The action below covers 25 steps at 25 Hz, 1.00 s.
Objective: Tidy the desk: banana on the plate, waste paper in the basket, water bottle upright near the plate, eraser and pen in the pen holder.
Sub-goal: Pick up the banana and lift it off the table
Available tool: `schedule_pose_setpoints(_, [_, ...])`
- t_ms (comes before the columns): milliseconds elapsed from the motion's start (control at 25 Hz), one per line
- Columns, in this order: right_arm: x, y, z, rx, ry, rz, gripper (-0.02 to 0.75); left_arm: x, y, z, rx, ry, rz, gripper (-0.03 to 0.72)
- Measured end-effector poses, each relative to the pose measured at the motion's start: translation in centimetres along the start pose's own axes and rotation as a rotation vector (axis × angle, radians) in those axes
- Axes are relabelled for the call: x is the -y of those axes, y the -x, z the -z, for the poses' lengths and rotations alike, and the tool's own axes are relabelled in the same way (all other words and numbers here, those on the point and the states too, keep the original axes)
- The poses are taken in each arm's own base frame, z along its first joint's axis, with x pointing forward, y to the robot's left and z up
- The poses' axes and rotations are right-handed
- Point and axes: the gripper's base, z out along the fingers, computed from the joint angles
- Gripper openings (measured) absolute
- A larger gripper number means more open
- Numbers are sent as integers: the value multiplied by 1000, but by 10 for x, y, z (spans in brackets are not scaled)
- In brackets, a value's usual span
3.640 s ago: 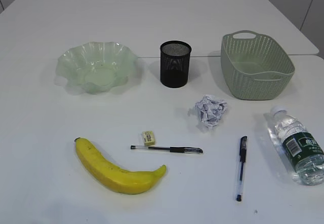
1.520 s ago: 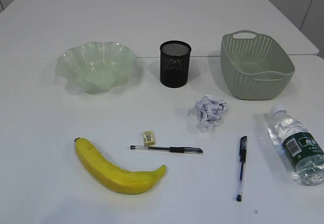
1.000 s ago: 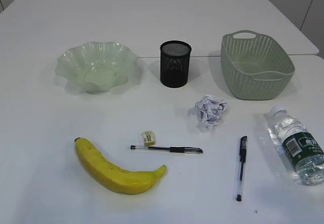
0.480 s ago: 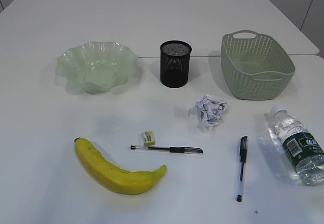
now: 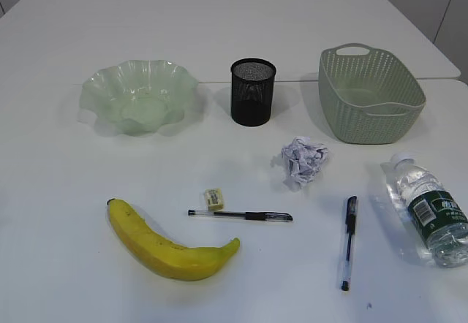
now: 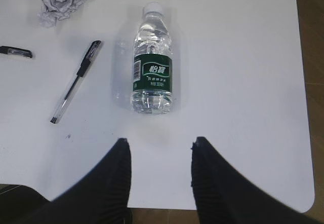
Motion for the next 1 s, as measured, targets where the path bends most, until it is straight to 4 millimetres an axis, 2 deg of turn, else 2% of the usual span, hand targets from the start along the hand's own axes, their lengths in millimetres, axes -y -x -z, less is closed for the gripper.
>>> schedule_pose_setpoints(280, [-4, 0, 0, -1, 42, 10, 305, 32, 23, -15, 0, -48, -175, 483])
schedule_pose_setpoints(600, [-5, 0, 0, -1, 56, 20, 305, 41, 31, -29, -20, -61, -208, 483])
schedule_pose_setpoints(840, [-5, 0, 0, -1, 56, 20, 305, 53, 40, -56, -65, -81, -247, 483])
schedule_pose_setpoints(1000, [-5, 0, 0, -1, 56, 20, 305, 64, 46, -81, -114, -94, -287, 483])
